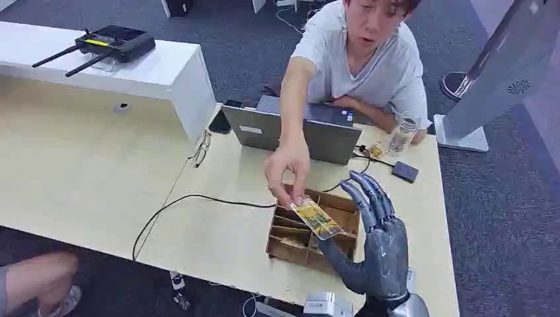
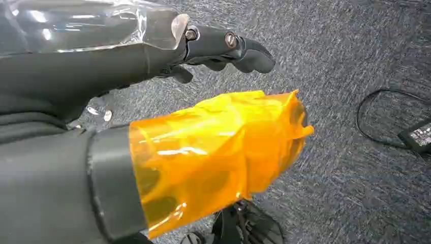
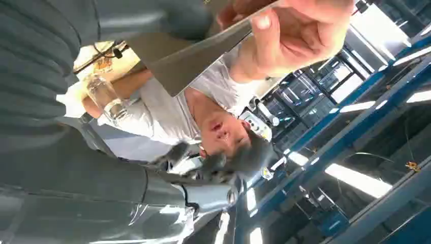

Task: Pass the card to the sensor for recognition and then transmit it.

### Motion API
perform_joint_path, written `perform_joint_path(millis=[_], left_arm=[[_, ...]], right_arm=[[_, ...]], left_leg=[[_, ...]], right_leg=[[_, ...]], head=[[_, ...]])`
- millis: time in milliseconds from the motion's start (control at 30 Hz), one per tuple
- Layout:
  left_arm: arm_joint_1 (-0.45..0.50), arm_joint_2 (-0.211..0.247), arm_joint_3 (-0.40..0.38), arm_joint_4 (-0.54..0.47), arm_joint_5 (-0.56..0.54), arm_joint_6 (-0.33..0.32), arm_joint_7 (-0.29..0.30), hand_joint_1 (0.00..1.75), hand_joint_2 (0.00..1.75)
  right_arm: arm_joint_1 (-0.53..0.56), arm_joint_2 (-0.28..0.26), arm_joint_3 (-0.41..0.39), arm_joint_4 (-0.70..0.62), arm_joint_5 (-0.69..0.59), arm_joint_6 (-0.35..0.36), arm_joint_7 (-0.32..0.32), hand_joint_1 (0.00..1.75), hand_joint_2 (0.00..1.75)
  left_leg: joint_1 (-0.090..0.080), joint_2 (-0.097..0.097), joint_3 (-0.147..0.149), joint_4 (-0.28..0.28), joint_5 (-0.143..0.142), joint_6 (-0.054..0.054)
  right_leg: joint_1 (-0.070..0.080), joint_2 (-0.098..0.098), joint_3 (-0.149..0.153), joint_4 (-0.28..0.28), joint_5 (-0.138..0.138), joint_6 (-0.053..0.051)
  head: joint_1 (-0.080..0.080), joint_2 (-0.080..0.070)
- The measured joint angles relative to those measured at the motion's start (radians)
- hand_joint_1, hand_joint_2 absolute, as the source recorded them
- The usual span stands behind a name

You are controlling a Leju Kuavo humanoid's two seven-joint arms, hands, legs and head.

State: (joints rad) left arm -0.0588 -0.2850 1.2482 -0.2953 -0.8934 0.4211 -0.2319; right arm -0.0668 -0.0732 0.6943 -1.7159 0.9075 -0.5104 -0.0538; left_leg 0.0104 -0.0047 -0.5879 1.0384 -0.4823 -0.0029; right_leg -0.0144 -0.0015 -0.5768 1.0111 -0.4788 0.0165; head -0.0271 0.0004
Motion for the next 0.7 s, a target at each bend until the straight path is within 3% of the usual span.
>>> perform_joint_path(millis=[700], left_arm=[[0.001,-0.005,0.000,-0.013,-0.002,-0.011,0.011,0.00,0.00]], right_arm=[[0.004,0.000,0.000,0.000,-0.021,0.019,-0.012,1.75,1.75]], left_leg=[[0.000,0.000,0.000,0.000,0.000,0.000]], right_leg=[[0.000,0.000,0.000,0.000,0.000,0.000]], head=[[0.000,0.000]])
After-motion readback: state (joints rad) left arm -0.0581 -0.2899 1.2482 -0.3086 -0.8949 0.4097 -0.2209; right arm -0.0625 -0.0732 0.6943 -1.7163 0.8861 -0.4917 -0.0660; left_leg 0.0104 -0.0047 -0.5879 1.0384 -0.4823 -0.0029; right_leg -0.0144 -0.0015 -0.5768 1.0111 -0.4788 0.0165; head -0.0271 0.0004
